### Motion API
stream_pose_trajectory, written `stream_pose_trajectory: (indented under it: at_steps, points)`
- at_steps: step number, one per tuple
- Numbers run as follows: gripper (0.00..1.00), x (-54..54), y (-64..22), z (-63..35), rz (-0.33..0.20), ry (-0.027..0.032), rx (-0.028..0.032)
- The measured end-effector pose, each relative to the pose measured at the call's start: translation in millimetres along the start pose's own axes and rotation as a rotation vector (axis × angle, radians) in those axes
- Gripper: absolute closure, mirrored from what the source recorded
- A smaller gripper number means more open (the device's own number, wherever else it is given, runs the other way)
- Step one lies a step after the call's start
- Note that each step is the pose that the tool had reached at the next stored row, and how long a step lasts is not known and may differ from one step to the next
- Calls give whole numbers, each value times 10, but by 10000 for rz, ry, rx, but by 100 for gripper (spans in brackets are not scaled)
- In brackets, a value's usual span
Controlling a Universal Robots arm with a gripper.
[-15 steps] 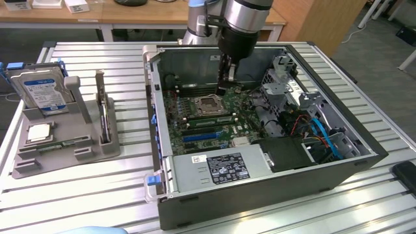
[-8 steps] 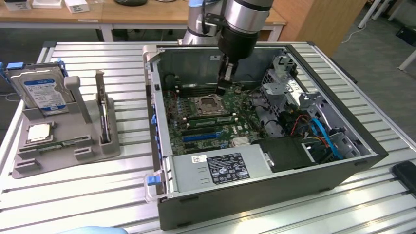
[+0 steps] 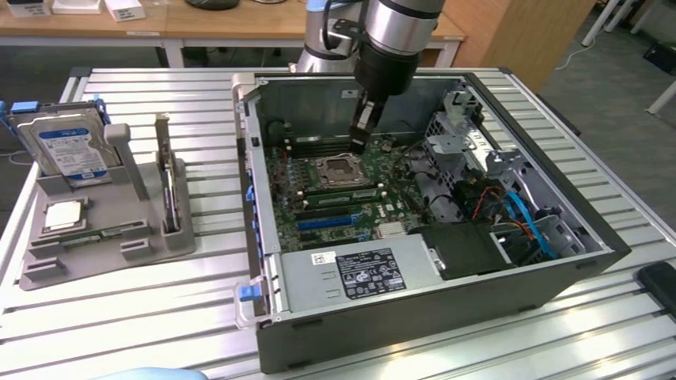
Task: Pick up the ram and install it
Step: 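Press down the ram until it locks into place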
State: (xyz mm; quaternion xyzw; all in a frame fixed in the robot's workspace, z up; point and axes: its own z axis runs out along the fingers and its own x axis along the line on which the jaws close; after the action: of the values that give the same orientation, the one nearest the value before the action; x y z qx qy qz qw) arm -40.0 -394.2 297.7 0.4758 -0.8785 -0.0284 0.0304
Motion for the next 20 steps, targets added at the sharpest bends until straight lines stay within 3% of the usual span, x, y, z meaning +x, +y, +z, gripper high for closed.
stream_pose_trajectory:
  at_steps: [20]
  points:
    - [90, -1, -1, 13, 3579, -284, -95]
